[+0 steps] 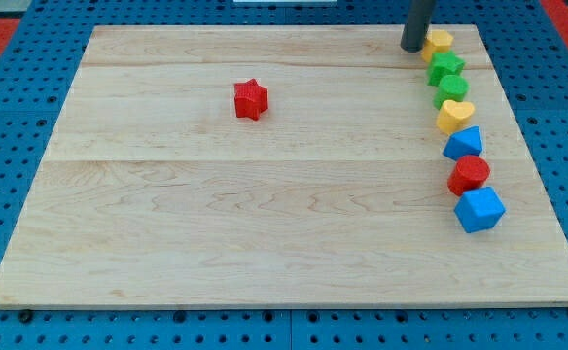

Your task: Point your arm at red star

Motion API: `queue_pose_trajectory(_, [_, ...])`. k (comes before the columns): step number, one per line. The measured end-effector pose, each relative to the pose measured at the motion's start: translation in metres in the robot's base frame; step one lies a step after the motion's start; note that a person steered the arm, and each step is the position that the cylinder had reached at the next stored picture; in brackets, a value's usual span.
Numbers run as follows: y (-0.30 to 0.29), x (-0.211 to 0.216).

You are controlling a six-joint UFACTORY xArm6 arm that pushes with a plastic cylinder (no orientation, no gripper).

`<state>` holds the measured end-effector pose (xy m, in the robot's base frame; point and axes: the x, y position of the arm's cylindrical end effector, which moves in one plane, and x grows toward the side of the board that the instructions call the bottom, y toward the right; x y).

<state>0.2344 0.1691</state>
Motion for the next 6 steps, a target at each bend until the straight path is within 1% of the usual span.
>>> queue_pose_trajectory(1, [-0.052,-0.008])
queue_pose_trajectory(2, [-0.115,0.006])
queue_pose_trajectory(3, [-0.172,0.033])
queue_pose_trajectory(5, [-0.238,0.077])
queue_pose_trajectory(6, [-0.246,0.086])
